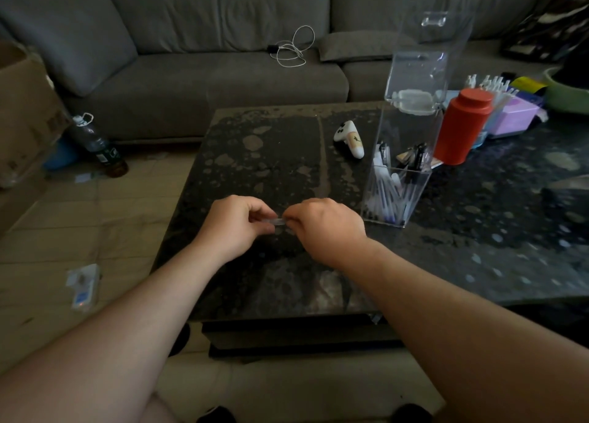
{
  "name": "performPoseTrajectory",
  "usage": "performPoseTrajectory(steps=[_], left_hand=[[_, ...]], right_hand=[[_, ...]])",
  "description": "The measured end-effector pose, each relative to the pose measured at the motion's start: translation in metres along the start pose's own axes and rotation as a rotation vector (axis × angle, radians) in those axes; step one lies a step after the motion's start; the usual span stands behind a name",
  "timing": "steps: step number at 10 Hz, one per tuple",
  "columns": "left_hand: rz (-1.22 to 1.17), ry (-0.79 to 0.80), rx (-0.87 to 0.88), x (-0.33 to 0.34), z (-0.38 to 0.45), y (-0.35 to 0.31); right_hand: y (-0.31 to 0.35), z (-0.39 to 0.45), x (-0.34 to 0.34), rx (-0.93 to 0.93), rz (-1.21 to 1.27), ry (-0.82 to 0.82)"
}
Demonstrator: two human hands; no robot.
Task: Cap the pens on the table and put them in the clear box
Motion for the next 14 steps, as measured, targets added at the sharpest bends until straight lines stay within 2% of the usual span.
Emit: performPoseTrajectory(steps=[1,2,3,4,5,6,7,8,9,10,12,13,14], left_hand=[[-0.004,0.006,0.027,-0.003,-0.002,-0.009],[0.015,0.022,0.042,0.0,-0.004,-0.014],[-0.022,-0.022,0.078,-0.002,-0.004,-0.022],[-0.124,-0.067,0.116,-0.005,-0.003,-0.037],[-0.339,-0.143,0.181,-0.005,-0.005,-0.06],[-0.591,-0.169,0.197,-0.001,-0.008,-0.083],[-0.547,-0.156,0.2,0.013,-0.009,-0.097],[-0.431,-0.116,0.256,0.03,-0.014,-0.108],[-0.382,-0.083,0.285,0.043,-0.015,-0.115],[-0.335,-0.052,0.299,0.053,-0.015,-0.119],[-0.246,-0.023,0.311,0.061,-0.013,-0.119],[-0.219,-0.032,0.291,0.06,-0.013,-0.117],[-0.221,-0.066,0.278,0.055,-0.012,-0.115]], right_hand=[[-0.004,-0.002,-0.01,0.031,-0.009,-0.053],[-0.007,-0.005,-0.008,0.027,0.011,-0.023],[-0.021,-0.004,-0.002,0.071,0.176,0.007],[-0.029,-0.003,-0.011,0.053,0.287,0.005],[-0.03,-0.008,-0.04,-0.018,0.283,-0.063],[-0.041,-0.018,-0.101,-0.02,0.289,-0.275],[-0.088,-0.042,-0.175,0.156,0.495,-0.65],[-0.129,-0.066,-0.201,0.289,0.486,-0.846],[-0.149,-0.06,-0.169,0.358,0.327,-0.659],[-0.158,-0.05,-0.126,0.42,0.067,-0.397],[-0.161,-0.045,-0.12,0.426,0.051,-0.347],[-0.156,-0.051,-0.127,0.416,0.039,-0.41],[-0.138,-0.057,-0.144,0.345,-0.061,-0.571]])
Point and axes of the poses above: each hand's wrist, its own z-axis towards the middle knuckle, its own x-axis out of the palm, y = z × x, the point moved 10 cm from there along z, towards the middle knuckle, and after that the axes turned 5 degrees about -z, right-handed, at the moved point
